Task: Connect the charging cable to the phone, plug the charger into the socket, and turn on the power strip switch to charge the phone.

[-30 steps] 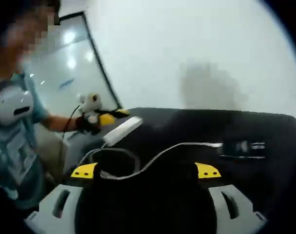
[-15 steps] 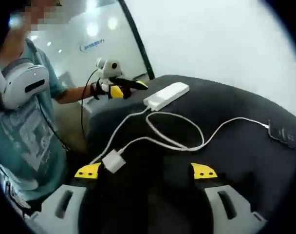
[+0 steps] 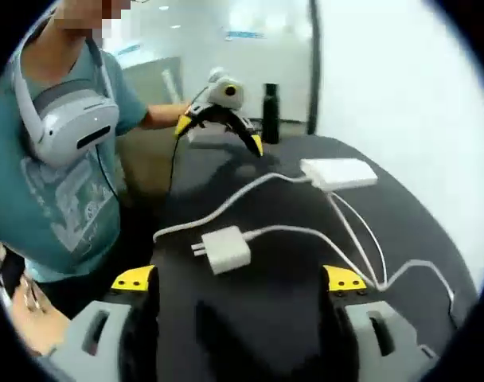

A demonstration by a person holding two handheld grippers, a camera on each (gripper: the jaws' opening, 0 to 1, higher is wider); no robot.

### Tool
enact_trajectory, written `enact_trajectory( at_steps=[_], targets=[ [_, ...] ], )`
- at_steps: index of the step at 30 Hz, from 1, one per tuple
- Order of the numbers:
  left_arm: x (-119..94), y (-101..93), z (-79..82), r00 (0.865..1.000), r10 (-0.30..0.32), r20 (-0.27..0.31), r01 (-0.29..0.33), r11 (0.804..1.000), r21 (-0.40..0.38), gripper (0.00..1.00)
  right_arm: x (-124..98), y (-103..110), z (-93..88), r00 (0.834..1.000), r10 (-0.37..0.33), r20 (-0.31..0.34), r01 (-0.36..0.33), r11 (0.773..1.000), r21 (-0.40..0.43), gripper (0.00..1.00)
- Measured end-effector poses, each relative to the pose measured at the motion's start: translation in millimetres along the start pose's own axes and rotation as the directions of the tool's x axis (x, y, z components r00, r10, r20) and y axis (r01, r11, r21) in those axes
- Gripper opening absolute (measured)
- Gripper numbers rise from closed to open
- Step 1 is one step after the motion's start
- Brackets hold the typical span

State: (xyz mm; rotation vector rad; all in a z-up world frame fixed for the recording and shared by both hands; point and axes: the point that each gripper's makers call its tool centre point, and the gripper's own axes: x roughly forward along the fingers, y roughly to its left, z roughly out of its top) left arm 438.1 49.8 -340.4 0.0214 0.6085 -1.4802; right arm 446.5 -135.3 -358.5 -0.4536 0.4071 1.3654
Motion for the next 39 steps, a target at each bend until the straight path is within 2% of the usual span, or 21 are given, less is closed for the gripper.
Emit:
enact_trajectory(
  at_steps=[1, 2, 3, 4, 6, 8, 12, 15, 19, 24, 27, 31, 34, 37, 39],
  targets=[
    [-3.1, 2.1, -9.8, 0.998, 0.043, -0.044, -0.043, 0.999, 0.015, 0.94, 4.4, 2.0, 1.4, 1.0, 0.012, 0.007, -0.011, 0.999, -0.035, 0.77],
    [-3.8, 3.9, -12.7, 0.996, 0.071, -0.052, -0.07, 0.997, 0.013, 0.93, 7.1, 2.8, 1.2, 1.0, 0.013, 0.004, -0.013, 0.999, -0.051, 0.77],
    [-5.2, 4.4, -20.1, 0.991, 0.097, -0.089, -0.096, 0.995, 0.013, 0.93, 9.6, 2.7, 0.7, 1.0, 0.011, -0.002, -0.011, 0.997, -0.072, 0.76],
    [-5.4, 4.7, -21.4, 0.99, 0.104, -0.095, -0.103, 0.995, 0.017, 0.93, 12.4, 3.4, 1.1, 1.0, 0.017, 0.0, -0.017, 0.995, -0.095, 0.75],
    [-6.2, 9.9, -26.3, 0.977, 0.172, -0.129, -0.167, 0.985, 0.045, 0.93, 16.2, 5.0, 1.4, 1.0, 0.027, -0.008, -0.028, 0.991, -0.131, 0.69],
    [-5.4, 8.5, -25.6, 0.971, 0.2, -0.133, -0.192, 0.979, 0.074, 0.91, 20.9, 7.1, 0.6, 0.999, 0.044, -0.016, -0.046, 0.986, -0.161, 0.64],
    [-6.0, 2.8, -21.7, 0.968, 0.21, -0.134, -0.203, 0.977, 0.064, 0.89, 27.7, 10.8, -4.1, 0.994, 0.102, -0.035, -0.106, 0.982, -0.154, 0.54],
    [-6.3, 4.7, -21.6, 0.962, 0.229, -0.148, -0.221, 0.973, 0.065, 0.88, 30.9, 8.9, -8.6, 0.988, 0.148, -0.039, -0.152, 0.982, -0.116, 0.48],
    [1.3, 1.5, -21.9, 0.966, 0.222, -0.135, -0.218, 0.975, 0.042, 0.84, 42.4, 5.0, -16.3, 0.984, 0.172, -0.044, -0.177, 0.976, -0.126, 0.46],
    [6.8, 0.4, -30.5, 0.963, 0.211, -0.168, -0.209, 0.977, 0.034, 0.82, 52.6, 9.1, -22.2, 0.977, 0.205, -0.065, -0.212, 0.966, -0.15, 0.46],
    [8.6, -1.4, -28.0, 0.969, 0.196, -0.15, -0.196, 0.981, 0.015, 0.8, 56.1, 3.5, -21.8, 0.98, 0.194, -0.055, -0.2, 0.966, -0.165, 0.37],
    [12.1, -1.4, -21.9, 0.976, 0.178, -0.127, -0.179, 0.984, 0.005, 0.74, 61.0, 9.3, -21.2, 0.978, 0.205, -0.039, -0.208, 0.961, -0.181, 0.3],
    [16.4, -0.7, -19.6, 0.976, 0.176, -0.126, -0.176, 0.984, 0.009, 0.72, 59.9, 9.1, -19.9, 0.983, 0.179, -0.03, -0.181, 0.961, -0.21, 0.29],
    [18.9, 2.0, -16.8, 0.977, 0.178, -0.118, -0.178, 0.984, 0.015, 0.69, 59.5, 6.6, -17.2, 0.992, 0.127, -0.009, -0.125, 0.96, -0.25, 0.28],
    [19.6, 4.7, -14.5, 0.976, 0.189, -0.109, -0.187, 0.982, 0.022, 0.67, 58.8, -1.2, -13.7, 0.998, 0.055, 0.009, -0.049, 0.948, -0.313, 0.28]
  ],
)
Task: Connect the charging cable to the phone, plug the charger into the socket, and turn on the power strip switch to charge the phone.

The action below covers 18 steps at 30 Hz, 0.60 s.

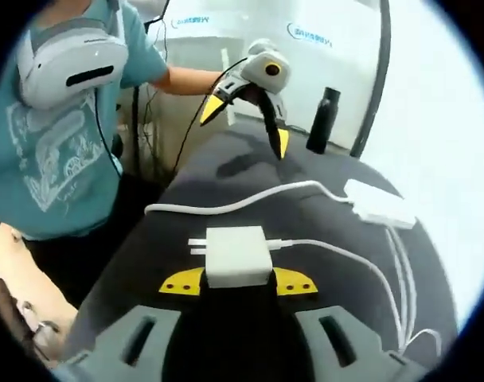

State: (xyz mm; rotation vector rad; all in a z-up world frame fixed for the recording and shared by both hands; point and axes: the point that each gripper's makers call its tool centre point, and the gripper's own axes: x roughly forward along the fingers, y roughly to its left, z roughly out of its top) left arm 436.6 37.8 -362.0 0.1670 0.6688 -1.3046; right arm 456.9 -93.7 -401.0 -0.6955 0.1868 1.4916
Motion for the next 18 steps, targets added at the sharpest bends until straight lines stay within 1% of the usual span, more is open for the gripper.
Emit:
enact_trajectory(
  at_steps=[1, 2, 3, 4, 5, 6, 8, 9, 10, 11, 12, 13, 14, 16, 17, 18],
  targets=[
    [0.1, 0.4, 0.7, 1.0, 0.001, 0.002, -0.001, 1.0, 0.002, 0.66, -0.6, -3.8, 0.8, 0.999, -0.033, 0.0, 0.033, 0.999, -0.022, 0.28],
    [0.4, 1.1, 1.9, 1.0, 0.005, 0.006, -0.006, 1.0, 0.004, 0.65, -1.8, -11.1, 2.6, 0.996, -0.091, 0.006, 0.091, 0.994, -0.065, 0.28],
    [0.5, 1.7, 2.7, 1.0, 0.009, 0.009, -0.009, 1.0, 0.006, 0.65, -2.4, -15.7, 4.3, 0.991, -0.13, 0.009, 0.131, 0.986, -0.101, 0.28],
    [0.4, 2.2, 3.3, 1.0, 0.012, 0.01, -0.012, 1.0, 0.007, 0.64, -3.5, -22.3, 6.5, 0.983, -0.18, 0.022, 0.182, 0.977, -0.116, 0.28],
    [0.2, 2.7, 4.3, 1.0, 0.013, 0.012, -0.013, 1.0, 0.008, 0.64, -4.8, -27.6, 8.8, 0.975, -0.219, 0.034, 0.222, 0.964, -0.149, 0.28],
    [0.0, 2.6, 5.3, 1.0, 0.013, 0.016, -0.013, 1.0, 0.007, 0.64, -6.4, -33.3, 10.9, 0.963, -0.265, 0.046, 0.269, 0.943, -0.194, 0.28],
    [1.0, 1.9, 11.3, 0.999, 0.016, 0.044, -0.016, 1.0, -0.002, 0.63, -7.8, -40.2, 10.8, 0.938, -0.345, 0.034, 0.34, 0.896, -0.284, 0.28],
    [2.8, 2.2, 17.1, 0.997, 0.017, 0.07, -0.016, 1.0, -0.012, 0.62, -6.8, -40.7, 13.2, 0.927, -0.371, 0.048, 0.366, 0.872, -0.326, 0.28],
    [4.5, 2.6, 21.6, 0.996, 0.014, 0.09, -0.012, 1.0, -0.02, 0.62, -7.4, -42.3, 15.0, 0.917, -0.394, 0.061, 0.389, 0.851, -0.352, 0.28],
    [7.3, 4.6, 26.1, 0.995, 0.014, 0.103, -0.011, 1.0, -0.023, 0.62, -6.6, -41.4, 16.7, 0.913, -0.4, 0.074, 0.398, 0.838, -0.374, 0.28],
    [8.4, 5.0, 27.8, 0.994, 0.012, 0.109, -0.009, 1.0, -0.025, 0.62, -7.1, -42.9, 18.5, 0.9, -0.428, 0.082, 0.421, 0.807, -0.415, 0.28],
    [12.3, 6.4, 32.4, 0.993, 0.001, 0.12, 0.003, 0.999, -0.032, 0.62, -8.0, -44.8, 19.3, 0.891, -0.445, 0.089, 0.434, 0.782, -0.447, 0.28],
    [15.7, 7.9, 35.3, 0.992, -0.003, 0.125, 0.008, 0.999, -0.036, 0.62, -7.4, -44.1, 21.2, 0.89, -0.445, 0.103, 0.44, 0.777, -0.451, 0.28],
    [25.1, 10.9, 42.0, 0.991, -0.017, 0.13, 0.022, 0.999, -0.034, 0.61, -8.8, -43.0, 28.9, 0.876, -0.463, 0.137, 0.472, 0.758, -0.45, 0.28],
    [28.9, 11.6, 44.5, 0.991, -0.024, 0.13, 0.029, 0.999, -0.032, 0.59, -9.8, -43.2, 31.6, 0.872, -0.467, 0.15, 0.48, 0.752, -0.451, 0.28],
    [33.9, 12.9, 49.3, 0.99, -0.033, 0.139, 0.037, 0.999, -0.027, 0.58, -11.7, -44.4, 35.7, 0.864, -0.475, 0.166, 0.495, 0.746, -0.445, 0.28]
  ],
)
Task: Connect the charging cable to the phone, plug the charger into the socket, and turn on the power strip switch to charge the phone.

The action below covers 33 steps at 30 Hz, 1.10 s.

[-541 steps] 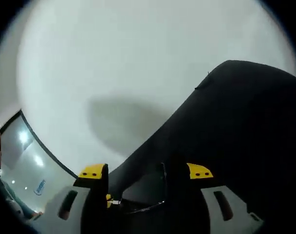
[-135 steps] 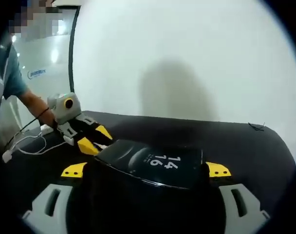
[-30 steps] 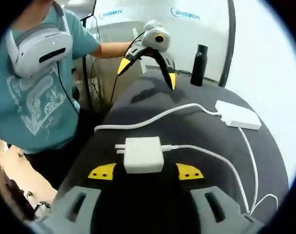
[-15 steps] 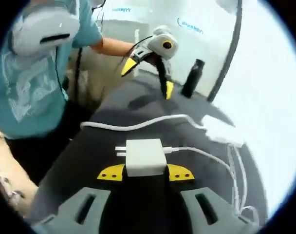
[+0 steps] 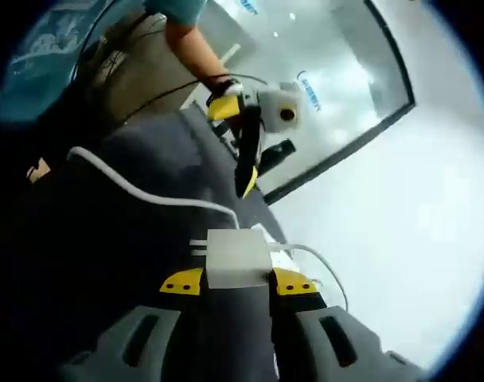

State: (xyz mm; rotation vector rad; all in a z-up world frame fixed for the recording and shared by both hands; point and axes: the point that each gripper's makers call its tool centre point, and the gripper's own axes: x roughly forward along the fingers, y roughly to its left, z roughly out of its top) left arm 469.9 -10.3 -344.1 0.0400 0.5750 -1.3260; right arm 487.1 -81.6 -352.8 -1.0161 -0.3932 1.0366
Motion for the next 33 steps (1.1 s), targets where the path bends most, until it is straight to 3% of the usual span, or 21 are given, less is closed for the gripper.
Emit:
enact_trajectory(
  at_steps=[5, 8, 14, 17, 30, 33],
  targets=[
    [20.5, -4.6, 23.2, 0.993, -0.095, 0.075, 0.098, 0.994, -0.039, 0.53, -1.2, -11.4, 8.3, 0.998, -0.05, 0.033, 0.05, 0.999, 0.014, 0.28],
    [29.6, 0.0, 27.8, 0.99, -0.112, 0.081, 0.116, 0.992, -0.046, 0.51, -0.2, -17.4, 11.7, 0.998, -0.054, 0.039, 0.054, 0.999, 0.007, 0.28],
    [43.1, -1.8, 19.1, 0.988, -0.154, 0.014, 0.155, 0.987, -0.05, 0.34, 1.7, -14.2, 20.1, 0.998, -0.031, 0.051, 0.033, 0.999, -0.041, 0.28],
    [45.8, -7.5, 9.4, 0.979, -0.192, -0.064, 0.191, 0.981, -0.027, 0.33, 3.0, -11.8, 27.0, 0.998, -0.019, 0.058, 0.023, 0.998, -0.062, 0.28],
    [47.6, -7.2, 11.0, 0.972, -0.202, -0.118, 0.21, 0.976, 0.052, 0.19, 3.1, -9.8, 28.6, 0.998, -0.003, 0.058, 0.008, 0.996, -0.09, 0.29],
    [47.4, -4.7, 11.6, 0.972, -0.208, -0.108, 0.212, 0.977, 0.035, 0.18, 3.7, -10.9, 29.1, 0.998, 0.0, 0.06, 0.005, 0.996, -0.086, 0.29]
  ],
)
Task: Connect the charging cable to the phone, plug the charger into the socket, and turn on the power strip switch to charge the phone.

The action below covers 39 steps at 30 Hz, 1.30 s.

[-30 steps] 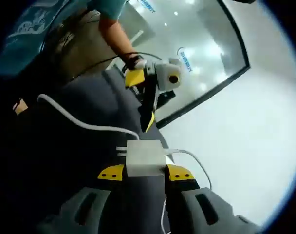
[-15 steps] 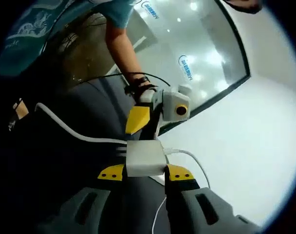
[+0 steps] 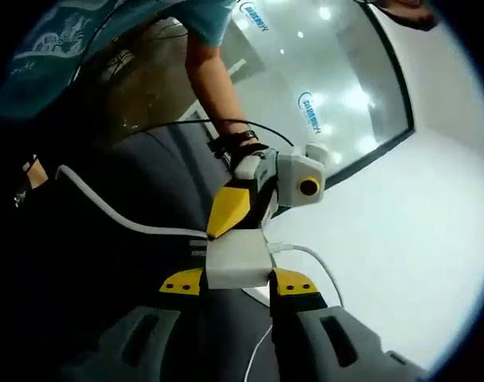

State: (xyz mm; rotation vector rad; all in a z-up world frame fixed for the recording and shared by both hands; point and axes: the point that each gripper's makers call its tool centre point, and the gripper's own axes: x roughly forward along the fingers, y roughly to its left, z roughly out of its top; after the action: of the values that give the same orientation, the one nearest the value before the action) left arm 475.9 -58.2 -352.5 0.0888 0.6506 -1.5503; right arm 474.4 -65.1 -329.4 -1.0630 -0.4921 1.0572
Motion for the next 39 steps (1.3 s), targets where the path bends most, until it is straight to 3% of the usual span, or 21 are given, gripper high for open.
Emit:
enact_trajectory(
  at_steps=[4, 7, 10, 11, 16, 17, 19, 20, 21, 22, 23, 24, 25, 26, 27, 28, 29, 33, 37, 38, 39],
  targets=[
    [-0.9, 3.8, 1.8, 1.0, 0.014, 0.008, -0.014, 1.0, 0.027, 0.17, 0.8, 1.5, -1.3, 1.0, 0.028, 0.007, -0.029, 0.998, 0.061, 0.43],
    [-0.2, 4.7, 1.2, 1.0, 0.016, 0.006, -0.016, 0.999, 0.034, 0.16, 10.3, 11.4, 0.9, 0.997, 0.078, 0.02, -0.08, 0.981, 0.178, 0.45],
    [0.8, 10.3, -1.7, 0.999, 0.029, -0.011, -0.029, 0.998, 0.057, 0.16, 8.3, 13.7, -2.6, 0.991, 0.115, 0.063, -0.13, 0.931, 0.341, 0.44],
    [2.4, 11.5, -6.2, 0.999, 0.038, -0.031, -0.036, 0.997, 0.063, 0.16, 6.3, 15.5, -4.6, 0.988, 0.13, 0.078, -0.151, 0.895, 0.419, 0.45],
    [3.6, 15.0, -9.1, 0.999, 0.042, -0.025, -0.041, 0.998, 0.05, 0.16, -4.0, 8.7, -17.5, 0.988, 0.131, 0.087, -0.157, 0.787, 0.597, 0.43],
    [3.8, 15.2, -8.8, 0.999, 0.042, -0.022, -0.041, 0.998, 0.053, 0.16, -7.3, 9.4, -16.9, 0.986, 0.135, 0.098, -0.166, 0.743, 0.648, 0.43],
    [4.2, 14.7, -7.9, 0.999, 0.039, -0.016, -0.039, 0.998, 0.051, 0.15, -14.2, 7.7, -12.3, 0.977, 0.137, 0.162, -0.213, 0.624, 0.752, 0.44],
    [4.1, 14.1, -6.5, 0.999, 0.036, -0.01, -0.035, 0.998, 0.055, 0.15, -17.8, 4.3, -13.3, 0.974, 0.122, 0.189, -0.225, 0.532, 0.816, 0.46],
    [4.1, 13.8, -5.8, 0.999, 0.033, -0.006, -0.033, 0.998, 0.054, 0.15, -20.7, 5.9, -12.5, 0.967, 0.131, 0.22, -0.256, 0.469, 0.845, 0.47],
    [4.1, 13.5, -5.2, 0.999, 0.032, -0.005, -0.032, 0.998, 0.054, 0.15, -26.7, 11.4, -13.2, 0.951, 0.159, 0.264, -0.305, 0.361, 0.881, 0.47],
    [4.3, 13.4, -4.9, 0.999, 0.032, -0.004, -0.032, 0.998, 0.056, 0.15, -25.4, 9.7, -25.6, 0.964, 0.147, 0.224, -0.262, 0.345, 0.901, 0.47],
    [4.3, 13.1, -4.8, 1.0, 0.031, -0.005, -0.031, 0.998, 0.057, 0.15, -23.6, 6.4, -37.0, 0.975, 0.123, 0.187, -0.22, 0.379, 0.899, 0.42],
    [4.5, 12.7, -5.2, 1.0, 0.03, -0.007, -0.029, 0.998, 0.059, 0.15, -22.8, 11.6, -40.4, 0.973, 0.133, 0.191, -0.228, 0.385, 0.894, 0.42],
    [5.7, 11.5, -8.7, 0.999, 0.029, -0.021, -0.027, 0.997, 0.069, 0.15, -15.4, 28.3, -30.2, 0.952, 0.175, 0.253, -0.301, 0.361, 0.883, 0.43],
    [6.0, 11.0, -9.3, 0.999, 0.026, -0.023, -0.024, 0.997, 0.069, 0.15, -11.8, 28.1, -25.3, 0.947, 0.165, 0.275, -0.317, 0.344, 0.884, 0.47],
    [8.5, 4.4, -12.1, 0.999, 0.021, -0.027, -0.019, 0.997, 0.072, 0.15, -6.5, 26.9, -18.7, 0.938, 0.155, 0.311, -0.346, 0.345, 0.872, 0.5],
    [9.1, 2.9, -12.8, 0.999, 0.019, -0.031, -0.017, 0.997, 0.075, 0.15, -3.8, 27.6, -19.3, 0.94, 0.16, 0.302, -0.341, 0.351, 0.872, 0.52],
    [8.7, 3.8, -11.4, 1.0, 0.015, -0.027, -0.013, 0.998, 0.069, 0.15, 9.7, 30.9, -20.6, 0.934, 0.183, 0.307, -0.356, 0.38, 0.854, 0.43],
    [9.5, 1.0, -12.1, 0.999, 0.009, -0.038, -0.006, 0.997, 0.075, 0.15, 14.7, 31.2, -15.7, 0.922, 0.187, 0.339, -0.385, 0.358, 0.851, 0.33],
    [9.6, 0.2, -13.1, 0.999, 0.007, -0.044, -0.004, 0.997, 0.076, 0.15, 12.5, 31.7, -9.7, 0.907, 0.197, 0.372, -0.418, 0.336, 0.844, 0.32],
    [9.4, -0.3, -13.8, 0.999, 0.005, -0.048, -0.001, 0.997, 0.077, 0.15, 12.3, 31.0, -9.7, 0.906, 0.199, 0.374, -0.421, 0.331, 0.844, 0.32]
  ],
)
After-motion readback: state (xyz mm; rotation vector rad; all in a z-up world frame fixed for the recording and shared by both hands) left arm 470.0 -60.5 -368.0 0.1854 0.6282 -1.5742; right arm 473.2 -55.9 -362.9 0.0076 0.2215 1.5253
